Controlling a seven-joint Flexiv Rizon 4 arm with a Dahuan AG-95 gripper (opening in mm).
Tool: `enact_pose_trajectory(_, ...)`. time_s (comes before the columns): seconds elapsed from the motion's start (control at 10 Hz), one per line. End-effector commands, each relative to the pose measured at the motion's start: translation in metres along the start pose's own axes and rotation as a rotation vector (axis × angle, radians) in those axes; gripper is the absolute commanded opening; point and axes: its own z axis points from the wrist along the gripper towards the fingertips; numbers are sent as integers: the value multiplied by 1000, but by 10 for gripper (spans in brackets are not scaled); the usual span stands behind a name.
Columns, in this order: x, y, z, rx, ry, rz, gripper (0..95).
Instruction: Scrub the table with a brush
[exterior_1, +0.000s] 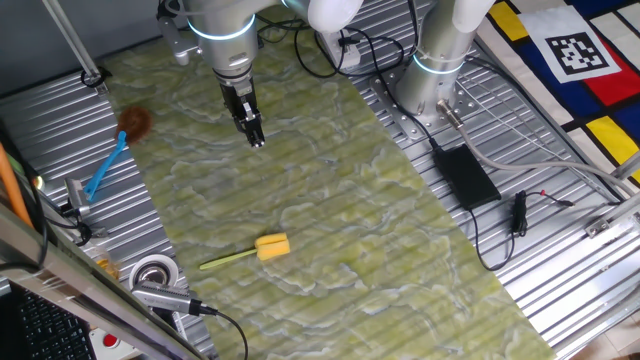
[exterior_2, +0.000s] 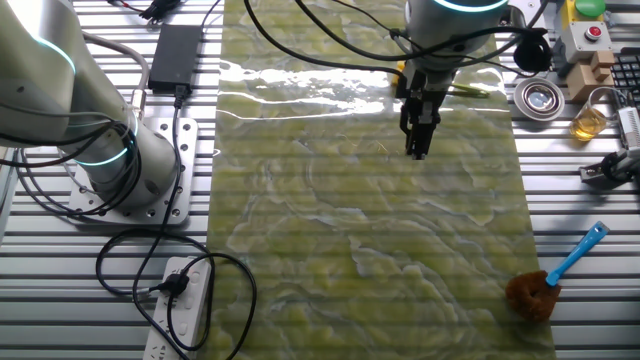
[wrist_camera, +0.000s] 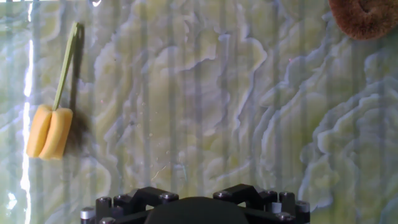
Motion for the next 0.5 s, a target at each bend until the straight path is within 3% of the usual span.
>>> enact_pose_trajectory(0.1,0,1,0,-56,76,-26,0)
enact_pose_trajectory(0.2,0,1,0,-18,57,-54,0)
enact_pose_trajectory(0.5,0,0,0,-9,33,-55,0)
